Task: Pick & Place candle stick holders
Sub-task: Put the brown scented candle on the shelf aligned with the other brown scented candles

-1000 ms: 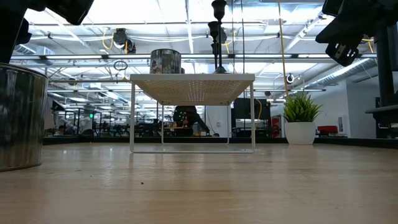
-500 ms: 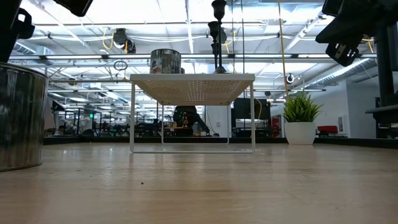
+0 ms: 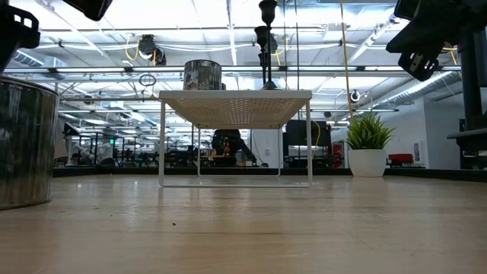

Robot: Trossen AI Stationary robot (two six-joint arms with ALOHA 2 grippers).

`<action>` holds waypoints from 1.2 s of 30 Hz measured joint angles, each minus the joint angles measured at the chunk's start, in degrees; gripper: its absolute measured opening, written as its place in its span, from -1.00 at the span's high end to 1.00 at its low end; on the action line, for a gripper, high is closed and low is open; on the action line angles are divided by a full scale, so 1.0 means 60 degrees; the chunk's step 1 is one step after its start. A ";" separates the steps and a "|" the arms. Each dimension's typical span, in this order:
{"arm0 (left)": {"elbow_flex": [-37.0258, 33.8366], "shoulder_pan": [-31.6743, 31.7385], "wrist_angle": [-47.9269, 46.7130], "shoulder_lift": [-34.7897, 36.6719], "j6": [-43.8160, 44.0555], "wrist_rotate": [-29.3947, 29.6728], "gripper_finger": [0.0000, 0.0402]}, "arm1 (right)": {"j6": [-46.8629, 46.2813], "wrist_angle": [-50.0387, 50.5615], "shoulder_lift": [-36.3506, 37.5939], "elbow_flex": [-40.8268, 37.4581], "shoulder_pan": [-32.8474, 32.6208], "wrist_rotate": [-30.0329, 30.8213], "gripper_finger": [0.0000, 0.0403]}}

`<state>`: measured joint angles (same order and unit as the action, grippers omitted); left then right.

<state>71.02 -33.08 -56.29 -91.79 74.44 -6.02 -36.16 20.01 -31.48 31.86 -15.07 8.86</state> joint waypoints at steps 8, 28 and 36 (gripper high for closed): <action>0.0000 0.0002 0.0508 0.0000 -0.0887 0.0010 -0.99 | 0.0138 0.0000 0.0000 0.0000 0.0000 0.0000 1.00; 0.1647 -0.0080 -0.1654 -0.0091 0.0402 0.1016 -0.99 | 0.0142 0.0000 0.0000 0.0000 0.0000 0.0000 1.00; 0.1577 -0.0025 -0.2369 -0.0877 0.0531 0.0786 -0.99 | 0.0142 -0.0006 -0.0003 0.0000 0.0000 0.0000 1.00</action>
<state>80.49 -33.23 -70.51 -97.05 77.62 -1.31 -35.31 19.97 -31.50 31.86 -15.07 8.86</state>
